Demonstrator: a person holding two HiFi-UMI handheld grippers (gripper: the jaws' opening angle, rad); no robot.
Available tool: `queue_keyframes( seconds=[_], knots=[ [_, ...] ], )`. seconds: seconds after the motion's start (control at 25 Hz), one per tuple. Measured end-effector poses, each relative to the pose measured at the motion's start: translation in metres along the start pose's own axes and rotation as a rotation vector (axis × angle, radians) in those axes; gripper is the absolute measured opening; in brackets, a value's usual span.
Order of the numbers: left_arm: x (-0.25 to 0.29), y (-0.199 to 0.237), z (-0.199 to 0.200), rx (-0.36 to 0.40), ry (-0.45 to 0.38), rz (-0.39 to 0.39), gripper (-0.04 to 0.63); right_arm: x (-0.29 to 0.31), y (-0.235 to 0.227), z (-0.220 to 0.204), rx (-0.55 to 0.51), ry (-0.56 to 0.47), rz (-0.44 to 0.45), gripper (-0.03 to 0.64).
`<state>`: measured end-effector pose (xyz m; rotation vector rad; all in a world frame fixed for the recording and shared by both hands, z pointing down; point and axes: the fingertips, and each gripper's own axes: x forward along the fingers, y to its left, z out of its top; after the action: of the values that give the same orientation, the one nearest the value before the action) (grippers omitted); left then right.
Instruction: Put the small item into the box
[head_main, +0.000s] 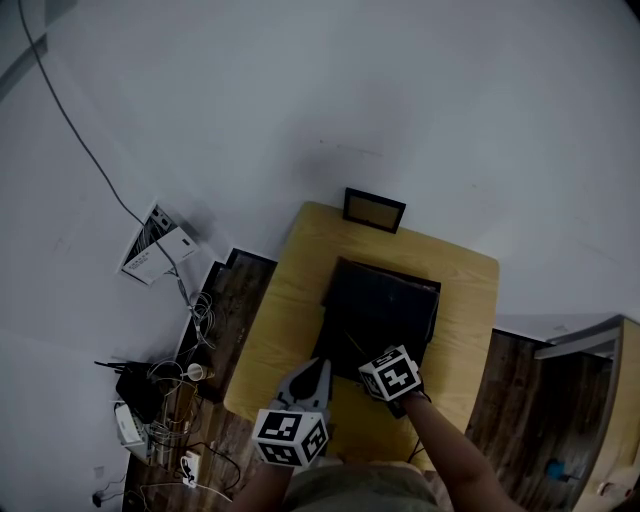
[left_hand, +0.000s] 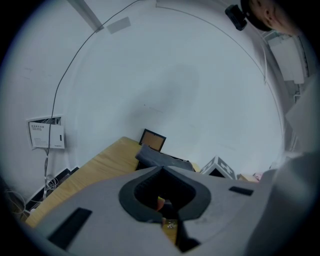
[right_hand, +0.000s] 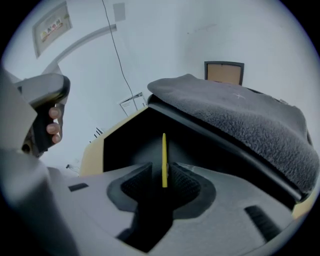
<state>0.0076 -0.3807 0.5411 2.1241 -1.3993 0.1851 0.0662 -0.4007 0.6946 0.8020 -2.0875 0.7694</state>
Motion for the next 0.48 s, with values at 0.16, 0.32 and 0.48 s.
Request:
queue_keyframes(
  seconds=[0.16,0.32,0.48],
  knots=[
    [-0.007,-0.003,0.000,0.006,-0.004,-0.009,0.003,-0.007,-0.003,0.003,-0.011,-0.043,-0.062,0.120],
    [-0.017,-0.005,-0.001,0.017,-0.001,-0.018,0.003,-0.030,0.000,0.015,0.045,-0.120,-0.093,0.120],
    [-0.031,-0.008,0.000,0.025,-0.011,-0.027,0.003,-0.057,0.013,0.024,0.069,-0.213,-0.116,0.120]
  ],
)
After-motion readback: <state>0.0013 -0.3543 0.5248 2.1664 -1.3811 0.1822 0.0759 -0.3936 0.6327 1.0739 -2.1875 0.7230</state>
